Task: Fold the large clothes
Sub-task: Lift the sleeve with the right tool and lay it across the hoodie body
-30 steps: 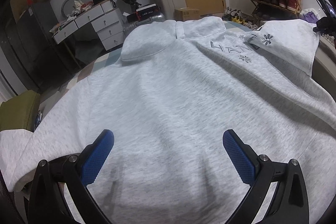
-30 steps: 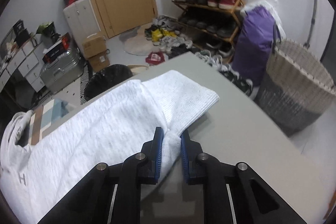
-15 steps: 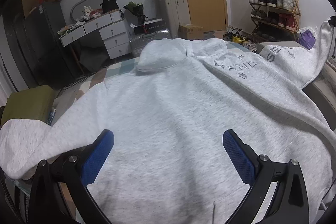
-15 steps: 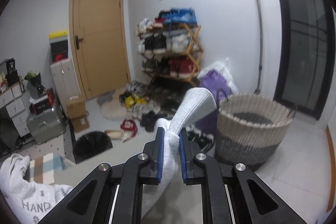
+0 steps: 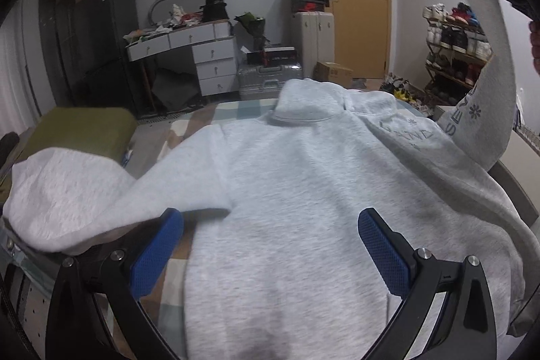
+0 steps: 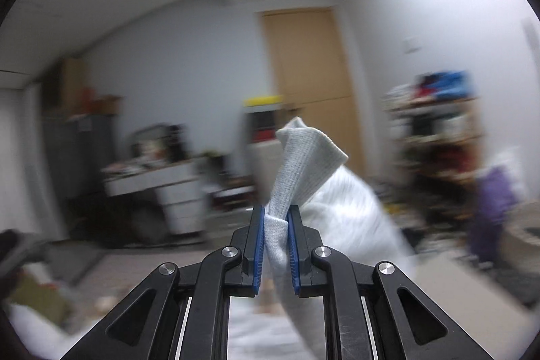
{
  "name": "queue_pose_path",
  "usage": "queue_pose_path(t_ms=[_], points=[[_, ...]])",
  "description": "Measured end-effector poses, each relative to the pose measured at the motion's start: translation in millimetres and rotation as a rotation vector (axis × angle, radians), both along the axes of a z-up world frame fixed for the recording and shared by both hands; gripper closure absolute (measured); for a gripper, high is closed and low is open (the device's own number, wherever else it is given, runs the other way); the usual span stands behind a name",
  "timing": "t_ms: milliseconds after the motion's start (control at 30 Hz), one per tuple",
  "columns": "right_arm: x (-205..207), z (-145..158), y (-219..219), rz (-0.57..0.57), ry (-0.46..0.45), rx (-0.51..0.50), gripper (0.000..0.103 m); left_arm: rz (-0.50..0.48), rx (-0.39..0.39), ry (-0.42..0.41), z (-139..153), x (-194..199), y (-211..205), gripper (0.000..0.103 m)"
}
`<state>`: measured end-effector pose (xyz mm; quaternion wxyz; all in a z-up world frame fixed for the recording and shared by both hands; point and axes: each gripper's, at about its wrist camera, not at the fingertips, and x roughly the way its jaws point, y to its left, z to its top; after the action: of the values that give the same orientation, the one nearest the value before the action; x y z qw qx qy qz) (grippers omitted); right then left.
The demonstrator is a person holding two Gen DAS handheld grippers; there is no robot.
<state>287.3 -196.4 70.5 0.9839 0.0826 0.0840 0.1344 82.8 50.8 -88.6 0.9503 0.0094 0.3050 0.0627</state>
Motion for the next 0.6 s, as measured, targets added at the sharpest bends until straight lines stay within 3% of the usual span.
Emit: queue_pose_path(t_ms=[167,267,367,500,600], points=[[29.4,-58.7,145.4,0.281,0.111,0.012,0.09,0.075,-0.031,-0.029,-1.7,-15.0,27.6,0.002],[48.4,-127.8,230.1,0.415,0.292,0.018,0.09,0.147,-0.032,-0.048,-1.1,-23.0,46.3,0.002],[64.5,-202.0,286.9,0.469,0.479,-0.037,0.09,0.206,-0.037,-0.052,-4.2,-30.0,64.0,0.002],[72.3,-281.9,324.2,0.491,0.681,-0.119,0.09,0.249,-0.102,-0.041,-11.3,-30.5,82.7,0.002],[71.3,-299.8,313.6,0.528,0.727,-0.117,0.089,0.272,-0.102,-0.033,-15.4,-26.9,87.5,0.002]])
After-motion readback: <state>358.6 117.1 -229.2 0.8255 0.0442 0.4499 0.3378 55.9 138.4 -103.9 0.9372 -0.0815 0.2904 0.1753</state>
